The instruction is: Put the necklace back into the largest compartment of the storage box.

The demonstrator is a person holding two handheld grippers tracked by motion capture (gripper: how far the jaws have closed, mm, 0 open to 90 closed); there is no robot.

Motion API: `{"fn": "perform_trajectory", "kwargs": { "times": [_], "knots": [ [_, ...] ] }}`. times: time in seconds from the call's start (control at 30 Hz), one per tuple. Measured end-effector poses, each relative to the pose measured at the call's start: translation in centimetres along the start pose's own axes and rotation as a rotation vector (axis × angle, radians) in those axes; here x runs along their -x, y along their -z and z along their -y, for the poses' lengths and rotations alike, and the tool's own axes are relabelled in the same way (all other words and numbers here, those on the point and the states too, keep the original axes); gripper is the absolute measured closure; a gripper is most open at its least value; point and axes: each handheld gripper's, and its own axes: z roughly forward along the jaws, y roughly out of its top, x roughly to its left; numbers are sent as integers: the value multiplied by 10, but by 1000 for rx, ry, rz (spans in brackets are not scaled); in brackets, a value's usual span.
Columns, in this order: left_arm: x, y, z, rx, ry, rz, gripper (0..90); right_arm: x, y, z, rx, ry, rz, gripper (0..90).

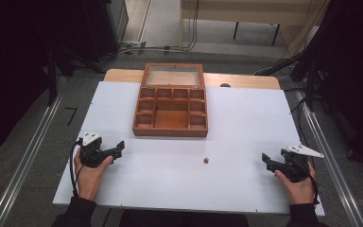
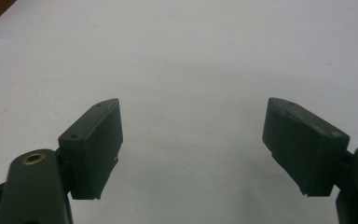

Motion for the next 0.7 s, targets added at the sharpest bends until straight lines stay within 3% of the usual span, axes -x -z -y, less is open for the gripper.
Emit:
{"fn": "perform_trajectory", "kwargs": {
  "times": [0.27, 0.7],
  "knots": [
    [3, 1, 1, 24, -17, 6, 136, -9, -4, -1, -6, 21, -30, 201],
    [4, 1, 2, 16, -22, 13, 156, -29, -11, -7, -4, 42, -95, 241]
  ]
}}
